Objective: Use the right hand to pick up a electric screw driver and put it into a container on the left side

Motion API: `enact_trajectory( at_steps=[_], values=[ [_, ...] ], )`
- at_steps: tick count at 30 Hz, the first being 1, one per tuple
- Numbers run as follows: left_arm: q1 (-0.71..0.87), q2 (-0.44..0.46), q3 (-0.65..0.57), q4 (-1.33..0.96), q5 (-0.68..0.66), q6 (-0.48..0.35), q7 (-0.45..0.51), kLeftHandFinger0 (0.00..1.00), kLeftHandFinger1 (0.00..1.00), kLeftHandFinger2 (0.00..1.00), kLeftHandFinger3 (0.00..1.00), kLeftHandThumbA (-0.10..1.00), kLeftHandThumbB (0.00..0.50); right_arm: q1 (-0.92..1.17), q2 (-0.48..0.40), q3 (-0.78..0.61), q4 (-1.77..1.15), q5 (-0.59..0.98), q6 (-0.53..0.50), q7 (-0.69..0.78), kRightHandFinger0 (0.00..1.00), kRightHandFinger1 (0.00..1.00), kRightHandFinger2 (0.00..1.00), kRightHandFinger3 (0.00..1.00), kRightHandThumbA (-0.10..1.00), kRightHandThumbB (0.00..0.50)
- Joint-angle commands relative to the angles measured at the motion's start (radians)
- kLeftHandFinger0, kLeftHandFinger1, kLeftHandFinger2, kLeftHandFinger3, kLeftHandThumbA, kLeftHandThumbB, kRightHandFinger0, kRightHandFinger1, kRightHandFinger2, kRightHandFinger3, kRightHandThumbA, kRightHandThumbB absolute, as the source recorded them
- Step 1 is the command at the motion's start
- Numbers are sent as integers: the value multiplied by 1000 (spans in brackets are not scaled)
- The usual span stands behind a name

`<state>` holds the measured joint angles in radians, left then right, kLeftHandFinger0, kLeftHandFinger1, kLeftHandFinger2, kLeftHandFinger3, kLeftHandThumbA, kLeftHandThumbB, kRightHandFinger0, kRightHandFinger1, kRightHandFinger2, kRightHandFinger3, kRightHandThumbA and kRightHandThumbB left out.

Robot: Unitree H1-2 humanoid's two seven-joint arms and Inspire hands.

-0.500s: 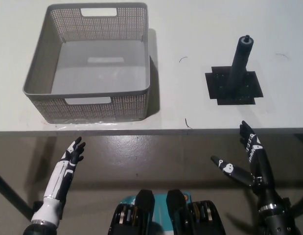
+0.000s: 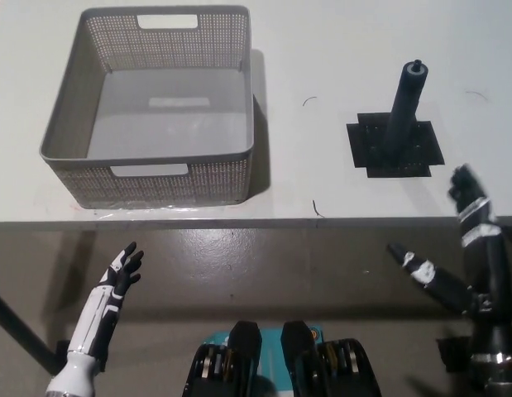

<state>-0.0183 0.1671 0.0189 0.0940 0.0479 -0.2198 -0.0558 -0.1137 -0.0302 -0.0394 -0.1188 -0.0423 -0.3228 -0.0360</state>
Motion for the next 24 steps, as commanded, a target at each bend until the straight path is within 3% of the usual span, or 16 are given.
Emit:
enact_trajectory(
  at_steps=[1,3,5,10,12,21,24],
  values=[
    [4,13,-1,-39,-23,-39,-20,1000,1000,1000,1000,1000,170,-75,1,-29,-54,-8,43,-31,1000,1000,1000,1000,1000,394],
    [7,12,-2,-34,-28,-44,-25,1000,1000,1000,1000,1000,162,-116,-5,-46,-44,-11,87,-42,1000,1000,1000,1000,1000,407],
    [12,12,-1,-33,-26,-44,-24,1000,1000,1000,1000,1000,165,-157,-19,-59,-31,-18,118,-42,1000,1000,1000,1000,1000,376],
    [20,7,1,-31,-28,-41,-27,1000,1000,1000,1000,1000,172,-270,-76,-88,0,22,221,-15,1000,1000,1000,1000,1000,418],
    [22,5,0,-27,-26,-47,-26,1000,1000,1000,1000,1000,170,-338,-97,-107,62,55,242,-14,1000,1000,1000,1000,1000,385],
    [17,6,0,-7,-30,-63,-32,1000,1000,1000,1000,1000,181,-548,-157,-143,366,86,254,-12,1000,1000,1000,1000,1000,346],
    [20,5,1,-15,-34,-52,-34,1000,1000,1000,1000,1000,182,-604,-155,-154,461,112,246,-3,1000,1000,1000,1000,1000,355]
  ],
)
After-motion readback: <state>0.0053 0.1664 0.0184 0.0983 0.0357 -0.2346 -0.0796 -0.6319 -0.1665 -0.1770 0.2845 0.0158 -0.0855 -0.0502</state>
